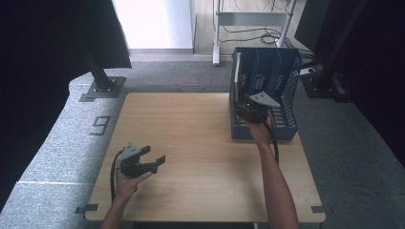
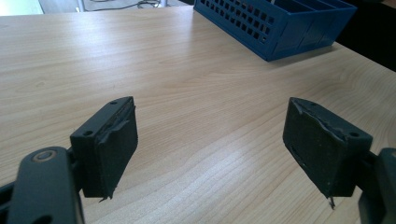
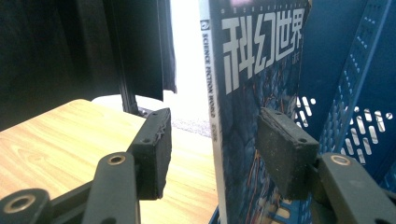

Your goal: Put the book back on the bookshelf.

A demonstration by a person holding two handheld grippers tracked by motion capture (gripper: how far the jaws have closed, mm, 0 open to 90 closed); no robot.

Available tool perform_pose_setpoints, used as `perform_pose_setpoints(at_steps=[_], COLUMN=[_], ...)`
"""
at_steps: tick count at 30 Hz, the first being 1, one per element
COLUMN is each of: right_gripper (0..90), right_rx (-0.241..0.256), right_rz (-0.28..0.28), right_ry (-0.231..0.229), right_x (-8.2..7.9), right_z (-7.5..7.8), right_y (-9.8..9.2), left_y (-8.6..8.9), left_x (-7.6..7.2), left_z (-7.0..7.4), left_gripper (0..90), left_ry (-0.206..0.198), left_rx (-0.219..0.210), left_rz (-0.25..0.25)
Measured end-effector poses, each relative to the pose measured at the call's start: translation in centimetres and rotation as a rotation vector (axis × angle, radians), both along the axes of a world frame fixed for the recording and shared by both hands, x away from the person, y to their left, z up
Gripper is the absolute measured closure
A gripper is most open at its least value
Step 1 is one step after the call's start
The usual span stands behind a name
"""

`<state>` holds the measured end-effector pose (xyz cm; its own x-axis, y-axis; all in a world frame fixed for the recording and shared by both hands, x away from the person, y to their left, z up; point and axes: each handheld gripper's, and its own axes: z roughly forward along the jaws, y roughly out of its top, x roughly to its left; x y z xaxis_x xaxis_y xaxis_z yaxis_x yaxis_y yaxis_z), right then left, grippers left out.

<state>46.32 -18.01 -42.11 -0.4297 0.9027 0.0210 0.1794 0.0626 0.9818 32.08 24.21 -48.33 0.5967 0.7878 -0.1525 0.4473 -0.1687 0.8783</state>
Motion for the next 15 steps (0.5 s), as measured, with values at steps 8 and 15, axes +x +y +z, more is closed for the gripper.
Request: perform_pose_setpoints(at_steps=[8,15], right_gripper=[45.2,45.4], right_rx=[0.038,0.05], right_rz=[0.012,0.029], right_ry=[0.053,0.047], right_x=[-2.1,-3.8], right_z=[-0.5,-0.9], right_y=[-0.2,-0.7], left_y=[-0.2,-0.4], left_x=[0.2,0.3], left_z=[-0.3,-0.6], left_gripper=[17.8,17.8], left_ry=[0.009,0.015], left_rx=[0.01,0.016], left_rz=[-0.003,-0.007])
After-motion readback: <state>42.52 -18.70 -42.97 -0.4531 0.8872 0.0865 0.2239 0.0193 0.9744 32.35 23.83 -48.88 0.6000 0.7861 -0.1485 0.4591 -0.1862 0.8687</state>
